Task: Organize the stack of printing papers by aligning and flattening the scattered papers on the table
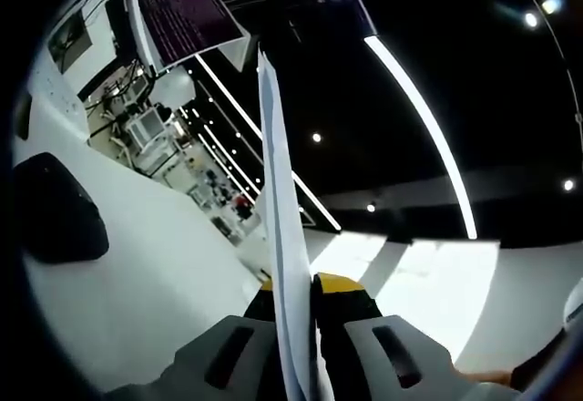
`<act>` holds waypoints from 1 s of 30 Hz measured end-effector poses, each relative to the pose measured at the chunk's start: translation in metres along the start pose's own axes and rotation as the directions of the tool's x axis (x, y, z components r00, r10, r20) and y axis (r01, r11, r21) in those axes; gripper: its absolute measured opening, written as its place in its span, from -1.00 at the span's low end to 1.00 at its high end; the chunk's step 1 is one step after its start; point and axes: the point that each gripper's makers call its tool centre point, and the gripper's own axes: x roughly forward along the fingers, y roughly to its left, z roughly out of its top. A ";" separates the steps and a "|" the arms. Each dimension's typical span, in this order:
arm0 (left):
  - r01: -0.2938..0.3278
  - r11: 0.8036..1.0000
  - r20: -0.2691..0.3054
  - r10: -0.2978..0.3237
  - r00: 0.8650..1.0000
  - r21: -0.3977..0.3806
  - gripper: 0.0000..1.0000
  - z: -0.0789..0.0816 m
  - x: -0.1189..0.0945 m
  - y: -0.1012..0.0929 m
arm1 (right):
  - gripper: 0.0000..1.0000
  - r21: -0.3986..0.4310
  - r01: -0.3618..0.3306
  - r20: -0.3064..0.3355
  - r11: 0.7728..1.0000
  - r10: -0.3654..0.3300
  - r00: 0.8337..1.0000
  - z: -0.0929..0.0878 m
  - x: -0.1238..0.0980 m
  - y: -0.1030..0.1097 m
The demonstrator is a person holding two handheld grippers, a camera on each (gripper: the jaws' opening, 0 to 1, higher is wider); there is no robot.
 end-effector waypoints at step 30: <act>0.002 1.000 0.004 -0.002 1.000 0.000 -0.87 0.001 0.000 0.000 | -0.64 0.120 0.064 -0.024 0.991 -0.062 0.998 0.002 -0.005 -0.041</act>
